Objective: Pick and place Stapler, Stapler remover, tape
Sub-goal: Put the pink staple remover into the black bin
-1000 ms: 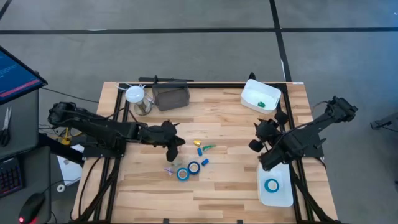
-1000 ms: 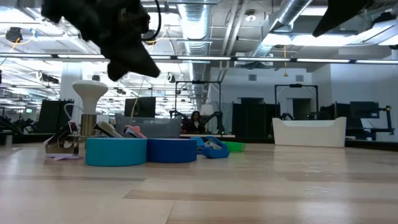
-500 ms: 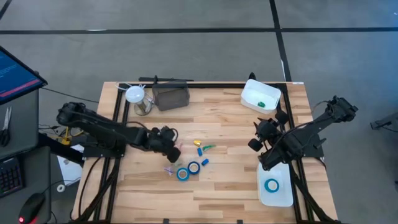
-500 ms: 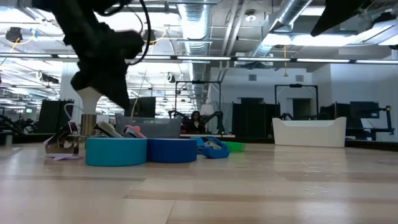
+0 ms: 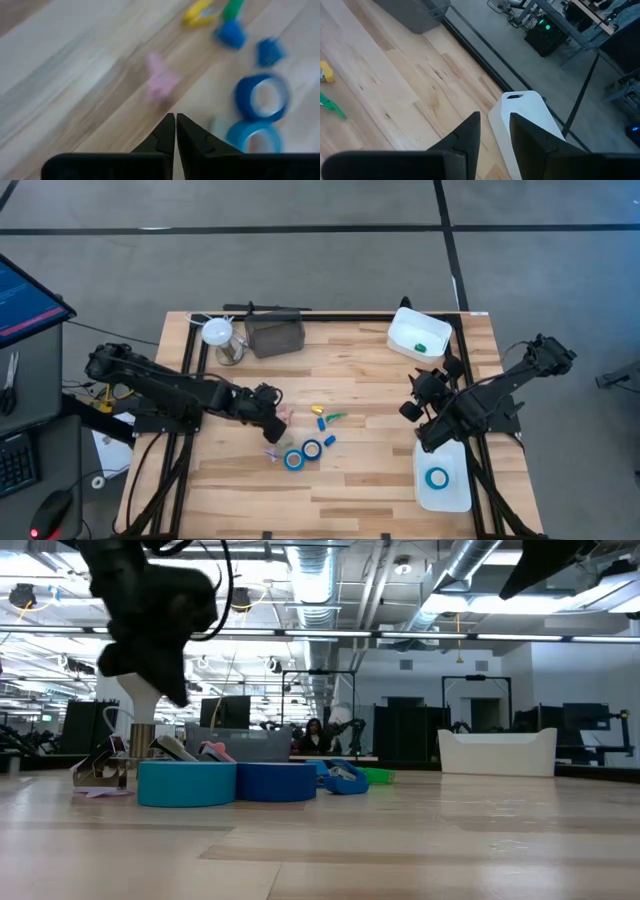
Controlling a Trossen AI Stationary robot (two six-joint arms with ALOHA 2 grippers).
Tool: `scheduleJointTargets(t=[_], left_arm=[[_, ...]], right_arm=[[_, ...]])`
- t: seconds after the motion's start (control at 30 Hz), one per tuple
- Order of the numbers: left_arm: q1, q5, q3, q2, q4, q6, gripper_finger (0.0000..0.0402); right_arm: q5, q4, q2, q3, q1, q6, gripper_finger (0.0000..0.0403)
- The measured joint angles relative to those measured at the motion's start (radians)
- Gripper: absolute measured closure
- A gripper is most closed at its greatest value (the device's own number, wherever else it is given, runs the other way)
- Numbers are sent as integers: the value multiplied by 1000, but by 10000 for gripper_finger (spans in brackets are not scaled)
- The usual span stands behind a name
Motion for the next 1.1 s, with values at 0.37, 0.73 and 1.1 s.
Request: scheduleJointTargets(t=[0.37,0.73,1.1], left_arm=[[18,74,-87,5,62,-10,281],[69,67,-118,5,169,8,225],[73,65,-117,46,256,57,229]], right_arm=[[0,0,0,0,-15,-3,306],[-1,0,0,0,-15,-19,306],[-1,0,0,0,-15,-26,306]])
